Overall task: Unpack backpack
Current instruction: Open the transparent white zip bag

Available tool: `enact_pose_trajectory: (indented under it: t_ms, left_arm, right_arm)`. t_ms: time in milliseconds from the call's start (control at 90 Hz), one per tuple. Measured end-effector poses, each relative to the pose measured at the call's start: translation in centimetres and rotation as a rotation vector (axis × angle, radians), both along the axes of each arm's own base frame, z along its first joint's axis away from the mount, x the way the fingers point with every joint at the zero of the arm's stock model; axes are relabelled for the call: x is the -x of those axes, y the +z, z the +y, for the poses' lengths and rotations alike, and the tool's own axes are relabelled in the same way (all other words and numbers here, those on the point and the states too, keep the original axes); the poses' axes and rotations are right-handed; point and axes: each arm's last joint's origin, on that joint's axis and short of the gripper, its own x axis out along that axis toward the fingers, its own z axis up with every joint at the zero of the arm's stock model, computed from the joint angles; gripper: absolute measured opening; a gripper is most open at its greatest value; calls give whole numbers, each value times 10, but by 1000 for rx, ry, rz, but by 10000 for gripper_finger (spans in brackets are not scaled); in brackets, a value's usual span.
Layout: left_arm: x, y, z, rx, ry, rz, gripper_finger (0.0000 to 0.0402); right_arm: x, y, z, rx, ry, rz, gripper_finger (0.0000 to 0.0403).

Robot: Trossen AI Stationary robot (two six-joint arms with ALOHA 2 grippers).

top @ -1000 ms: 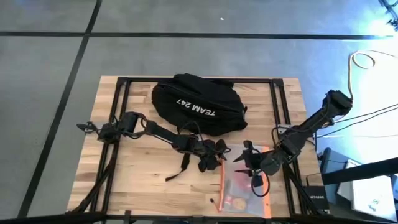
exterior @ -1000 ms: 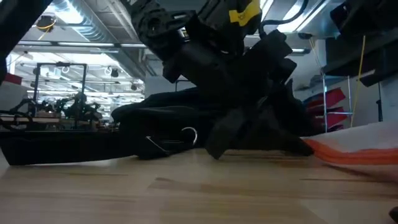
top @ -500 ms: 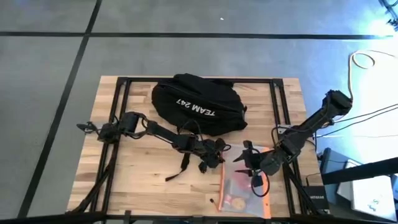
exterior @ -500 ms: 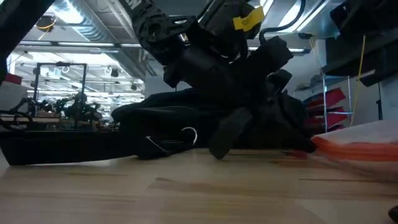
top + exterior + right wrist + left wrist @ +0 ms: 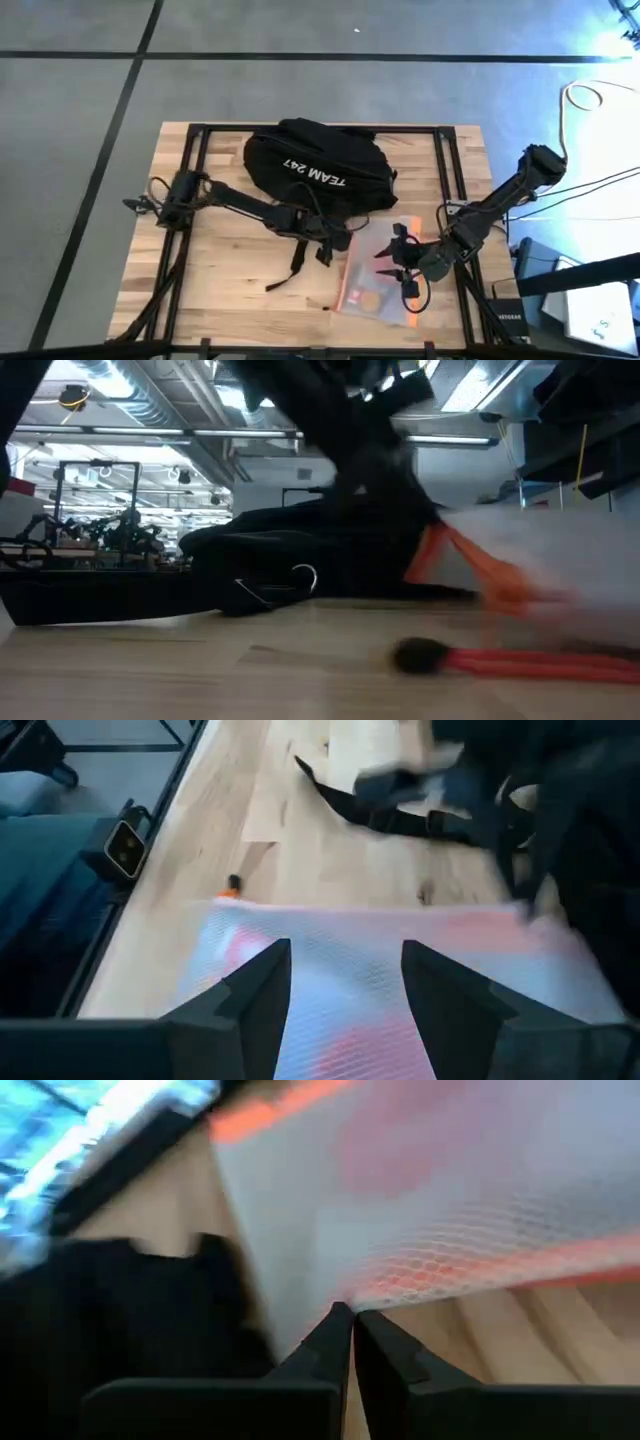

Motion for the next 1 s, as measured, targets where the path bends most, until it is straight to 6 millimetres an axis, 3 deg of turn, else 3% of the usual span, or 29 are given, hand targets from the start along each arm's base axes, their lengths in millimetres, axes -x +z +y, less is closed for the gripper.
enact_pose_trajectory:
  t_ms: [156,300,422,633,767,867,1000]
  left_arm:
    - [21,44,3,-22,115,-49,0]
    - [42,76,-3,-39,193,-94,0]
    - [56,90,-12,-5,204,-92,0]
    - [62,79,-26,86,195,-32,0]
    - [67,61,-33,209,174,30,0]
    - [73,46,-39,241,200,50,0]
    - [79,25,-47,306,216,-9,0]
  right_arm:
    - [-1,1,-1,40,-5,-21,174]
    - [-9,-1,-8,218,-168,-116,174]
    - [-16,-14,3,256,-52,-71,175]
    - [-40,-47,27,169,132,-19,175]
    - [-61,-57,44,146,205,35,175]
    - [-74,-58,54,185,221,63,175]
    - [-87,-43,66,137,215,80,181]
